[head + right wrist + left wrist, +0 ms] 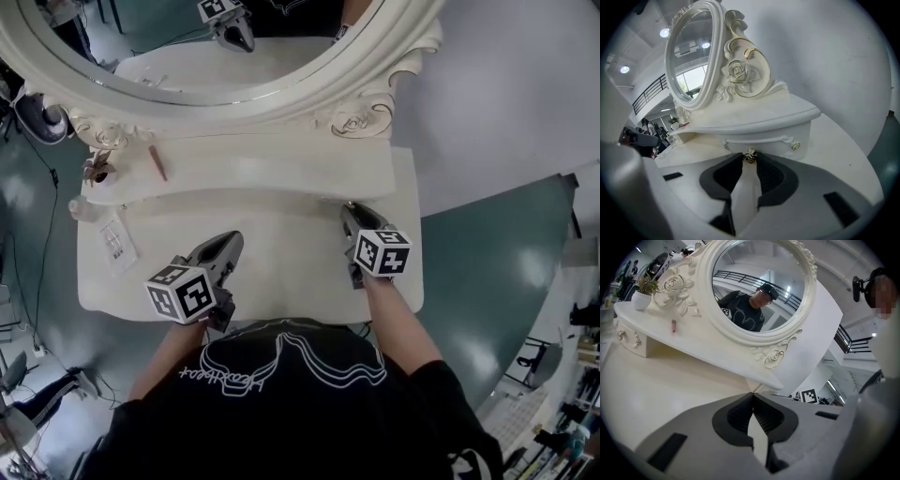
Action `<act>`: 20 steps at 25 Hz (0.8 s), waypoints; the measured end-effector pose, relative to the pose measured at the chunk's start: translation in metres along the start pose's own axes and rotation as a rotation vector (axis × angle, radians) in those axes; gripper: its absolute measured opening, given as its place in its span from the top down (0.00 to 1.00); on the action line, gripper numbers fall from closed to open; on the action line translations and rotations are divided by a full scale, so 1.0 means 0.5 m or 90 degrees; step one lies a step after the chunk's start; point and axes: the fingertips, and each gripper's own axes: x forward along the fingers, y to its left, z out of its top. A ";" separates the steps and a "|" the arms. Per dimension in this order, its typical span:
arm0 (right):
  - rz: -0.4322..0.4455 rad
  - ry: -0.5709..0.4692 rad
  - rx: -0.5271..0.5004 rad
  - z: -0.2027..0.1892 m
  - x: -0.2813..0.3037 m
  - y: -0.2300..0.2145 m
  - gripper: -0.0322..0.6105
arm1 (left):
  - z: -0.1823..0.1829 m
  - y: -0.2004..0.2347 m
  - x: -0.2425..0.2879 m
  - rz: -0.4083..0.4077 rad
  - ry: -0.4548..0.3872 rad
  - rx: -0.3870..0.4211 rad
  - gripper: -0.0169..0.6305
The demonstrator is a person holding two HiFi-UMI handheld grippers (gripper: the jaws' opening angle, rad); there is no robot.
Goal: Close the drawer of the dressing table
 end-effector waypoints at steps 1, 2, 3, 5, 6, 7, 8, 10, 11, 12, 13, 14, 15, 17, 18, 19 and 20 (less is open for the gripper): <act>0.000 0.000 0.000 0.002 0.002 -0.001 0.79 | -0.001 -0.001 0.001 0.000 0.000 -0.001 0.97; 0.000 0.000 0.000 0.004 0.004 -0.002 0.79 | -0.001 -0.001 0.001 0.001 0.000 -0.003 0.97; 0.001 0.000 0.001 0.005 0.006 -0.002 0.79 | -0.002 -0.002 0.001 0.001 0.000 -0.003 0.97; 0.003 0.000 0.002 0.006 0.009 -0.003 0.79 | -0.002 -0.003 -0.001 0.003 -0.002 -0.003 0.97; 0.002 0.000 0.002 0.007 0.011 -0.005 0.79 | 0.000 -0.003 -0.001 0.003 -0.004 -0.002 0.97; 0.001 0.000 0.002 0.010 0.014 -0.007 0.79 | 0.001 -0.004 -0.002 0.003 -0.005 -0.001 0.97; 0.000 -0.001 0.002 0.012 0.016 -0.010 0.79 | 0.002 -0.006 -0.003 0.003 -0.007 0.000 0.97; 0.002 0.001 -0.001 0.015 0.019 -0.012 0.79 | 0.003 -0.009 -0.007 0.003 -0.009 0.000 0.97; 0.003 0.003 -0.003 0.015 0.019 -0.012 0.79 | 0.002 -0.011 -0.010 0.004 -0.009 0.000 0.97; 0.003 0.004 -0.005 0.015 0.019 -0.012 0.79 | 0.001 -0.012 -0.012 0.005 -0.010 -0.001 0.97; 0.001 0.005 -0.006 0.014 0.018 -0.012 0.79 | 0.000 -0.013 -0.015 0.006 -0.010 -0.001 0.97; -0.001 0.005 -0.007 0.014 0.018 -0.012 0.79 | -0.001 -0.013 -0.018 0.006 -0.011 -0.002 0.97; -0.003 0.005 -0.009 0.014 0.017 -0.011 0.79 | -0.002 -0.014 -0.020 0.006 -0.012 -0.002 0.97; -0.007 0.004 -0.014 0.015 0.010 -0.008 0.77 | -0.003 -0.015 -0.026 0.005 -0.013 -0.003 0.97; -0.007 0.002 -0.016 0.015 0.004 -0.005 0.74 | -0.003 -0.017 -0.029 0.004 -0.014 -0.003 0.97; -0.006 -0.002 -0.017 0.016 -0.005 -0.002 0.71 | -0.003 -0.019 -0.032 0.004 -0.015 -0.003 0.97; -0.002 -0.008 -0.017 0.017 -0.016 0.002 0.68 | -0.003 -0.021 -0.035 0.003 -0.016 -0.001 0.97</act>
